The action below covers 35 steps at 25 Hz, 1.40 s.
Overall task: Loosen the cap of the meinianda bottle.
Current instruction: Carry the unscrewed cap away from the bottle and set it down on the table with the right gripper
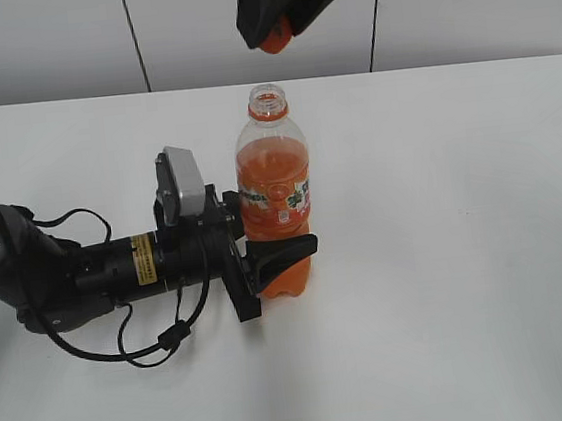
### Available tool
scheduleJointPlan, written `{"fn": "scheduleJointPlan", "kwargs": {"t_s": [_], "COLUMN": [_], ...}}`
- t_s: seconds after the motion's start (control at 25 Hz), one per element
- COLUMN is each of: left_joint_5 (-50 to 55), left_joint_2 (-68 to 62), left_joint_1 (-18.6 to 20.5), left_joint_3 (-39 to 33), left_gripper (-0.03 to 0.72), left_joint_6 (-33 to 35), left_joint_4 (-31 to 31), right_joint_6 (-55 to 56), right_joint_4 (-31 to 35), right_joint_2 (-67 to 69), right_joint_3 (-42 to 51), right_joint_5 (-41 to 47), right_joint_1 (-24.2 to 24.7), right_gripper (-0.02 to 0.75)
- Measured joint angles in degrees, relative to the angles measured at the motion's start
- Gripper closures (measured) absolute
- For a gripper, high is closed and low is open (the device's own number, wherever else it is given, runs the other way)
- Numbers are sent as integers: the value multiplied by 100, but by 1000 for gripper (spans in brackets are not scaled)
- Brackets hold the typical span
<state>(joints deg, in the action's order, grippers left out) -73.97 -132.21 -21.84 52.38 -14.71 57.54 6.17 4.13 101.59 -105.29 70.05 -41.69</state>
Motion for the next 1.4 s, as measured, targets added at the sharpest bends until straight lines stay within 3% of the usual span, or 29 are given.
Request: {"fn": "scheduleJointPlan", "kwargs": {"t_s": [0.24, 0.8, 1.0, 1.24, 1.4], "left_joint_5": [0, 0, 0, 0, 0], "left_joint_2": [0, 0, 0, 0, 0], "left_joint_1": [0, 0, 0, 0, 0], "left_joint_3": [0, -6, -6, -6, -6], "left_gripper": [302, 302, 302, 302, 302], "left_joint_6": [0, -3, -7, -7, -7], "left_joint_4": [-6, -48, -53, -59, -71], "right_joint_6": [218, -198, -574, -865, -988], "right_joint_4": [108, 261, 287, 282, 307], "right_joint_2": [0, 0, 0, 8, 392], "right_joint_3": [35, 265, 797, 2060, 2403], "right_joint_5": [6, 1, 1, -220, -638], "right_joint_1": [325, 2445, 3049, 3368, 3395], "right_gripper": [475, 475, 475, 476, 476]}}
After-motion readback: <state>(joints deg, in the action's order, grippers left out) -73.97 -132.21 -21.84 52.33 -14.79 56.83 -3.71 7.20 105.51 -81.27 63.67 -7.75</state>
